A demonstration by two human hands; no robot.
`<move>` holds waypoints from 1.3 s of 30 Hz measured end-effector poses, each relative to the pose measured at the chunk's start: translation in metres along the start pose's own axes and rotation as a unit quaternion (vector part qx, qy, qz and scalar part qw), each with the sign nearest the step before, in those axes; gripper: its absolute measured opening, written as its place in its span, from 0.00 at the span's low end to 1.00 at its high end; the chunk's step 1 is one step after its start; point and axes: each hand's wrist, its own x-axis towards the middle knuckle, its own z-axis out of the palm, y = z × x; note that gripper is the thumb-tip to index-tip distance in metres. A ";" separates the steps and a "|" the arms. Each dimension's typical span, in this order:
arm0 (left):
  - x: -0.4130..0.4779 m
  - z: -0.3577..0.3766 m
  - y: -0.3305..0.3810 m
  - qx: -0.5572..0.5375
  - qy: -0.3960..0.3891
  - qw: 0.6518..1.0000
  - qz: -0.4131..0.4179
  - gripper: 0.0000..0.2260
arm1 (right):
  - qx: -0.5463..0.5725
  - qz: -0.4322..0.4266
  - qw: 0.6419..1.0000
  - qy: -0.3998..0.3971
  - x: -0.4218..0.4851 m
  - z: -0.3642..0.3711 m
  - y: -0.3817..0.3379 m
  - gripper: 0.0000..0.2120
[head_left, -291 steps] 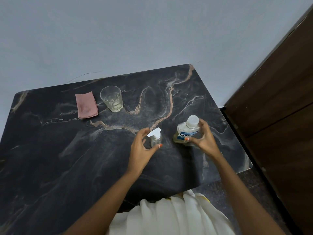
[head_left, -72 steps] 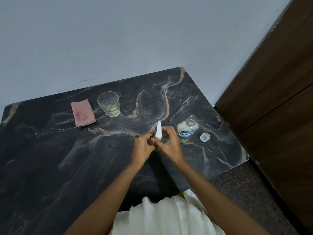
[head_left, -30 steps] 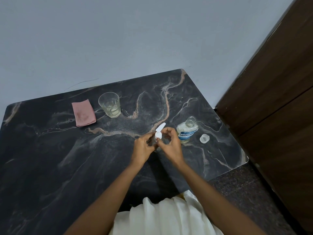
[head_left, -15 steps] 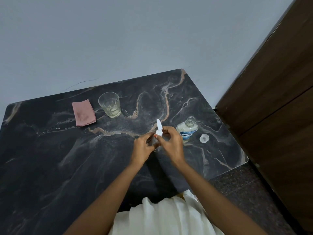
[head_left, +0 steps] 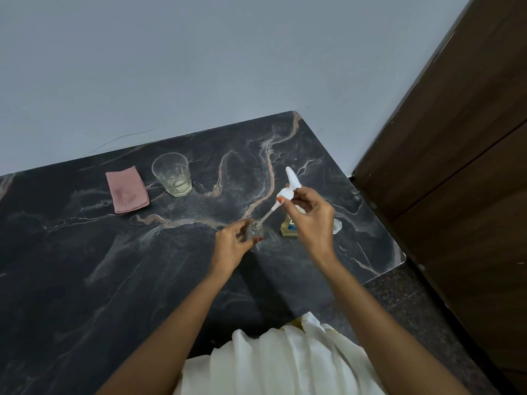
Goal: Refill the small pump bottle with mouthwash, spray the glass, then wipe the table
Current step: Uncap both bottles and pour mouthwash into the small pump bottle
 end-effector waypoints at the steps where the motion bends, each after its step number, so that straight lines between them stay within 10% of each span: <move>1: 0.000 0.000 0.000 -0.008 -0.002 1.000 -0.005 0.23 | 0.010 0.007 1.000 0.007 0.001 -0.004 -0.002 0.11; 23: 0.000 0.001 -0.007 -0.006 0.003 1.000 0.002 0.24 | 0.045 0.123 0.954 0.271 0.013 -0.111 0.069 0.20; 39: -0.002 0.003 -0.007 0.004 0.015 1.000 0.002 0.23 | -0.121 0.231 0.935 0.241 0.013 -0.109 0.148 0.17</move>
